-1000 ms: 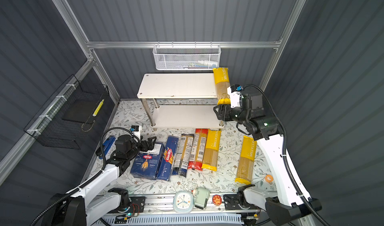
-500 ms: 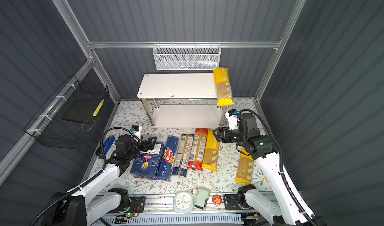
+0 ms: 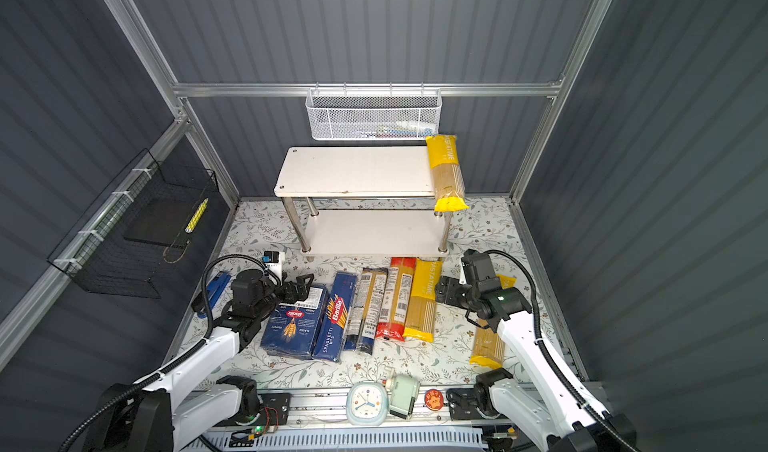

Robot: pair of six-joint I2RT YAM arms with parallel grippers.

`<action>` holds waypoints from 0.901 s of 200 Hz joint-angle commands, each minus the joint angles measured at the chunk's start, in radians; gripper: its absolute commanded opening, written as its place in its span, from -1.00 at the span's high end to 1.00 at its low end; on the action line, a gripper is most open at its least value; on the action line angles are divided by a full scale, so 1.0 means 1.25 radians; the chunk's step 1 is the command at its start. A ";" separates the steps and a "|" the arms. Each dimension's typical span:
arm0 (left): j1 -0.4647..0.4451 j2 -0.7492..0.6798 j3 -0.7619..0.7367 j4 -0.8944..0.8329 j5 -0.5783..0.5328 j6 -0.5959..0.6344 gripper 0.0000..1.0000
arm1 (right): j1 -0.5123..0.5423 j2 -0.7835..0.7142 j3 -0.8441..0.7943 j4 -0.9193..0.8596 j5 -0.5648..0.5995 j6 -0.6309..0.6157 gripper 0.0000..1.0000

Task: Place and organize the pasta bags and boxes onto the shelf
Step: 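Move the open right gripper down toward the yellow PASTATIME bag nearest it, then lower the right gripper over the yellow bag's clear spaghetti end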

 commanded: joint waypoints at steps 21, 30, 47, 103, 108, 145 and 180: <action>-0.003 0.003 0.017 0.000 0.005 -0.001 -0.99 | -0.009 0.029 -0.016 0.008 0.147 0.041 -0.98; -0.003 0.001 0.019 -0.003 0.006 -0.002 -0.99 | -0.012 0.029 -0.024 0.008 0.179 0.054 -0.98; -0.003 -0.006 0.016 -0.003 0.007 -0.002 -0.99 | -0.025 0.023 -0.048 0.005 0.208 0.079 -0.98; -0.003 -0.024 0.013 -0.006 0.003 -0.004 -0.99 | -0.087 0.019 -0.101 -0.012 0.275 0.208 -0.98; -0.003 -0.023 0.013 -0.006 0.005 -0.006 -0.99 | -0.093 0.021 -0.101 -0.010 0.274 0.209 -0.98; -0.003 -0.002 0.014 0.004 0.012 -0.011 -0.99 | -0.119 0.026 -0.113 -0.005 0.290 0.241 -0.98; -0.003 0.000 0.013 0.007 0.013 -0.011 -0.99 | -0.165 0.076 -0.115 -0.012 0.294 0.293 -0.98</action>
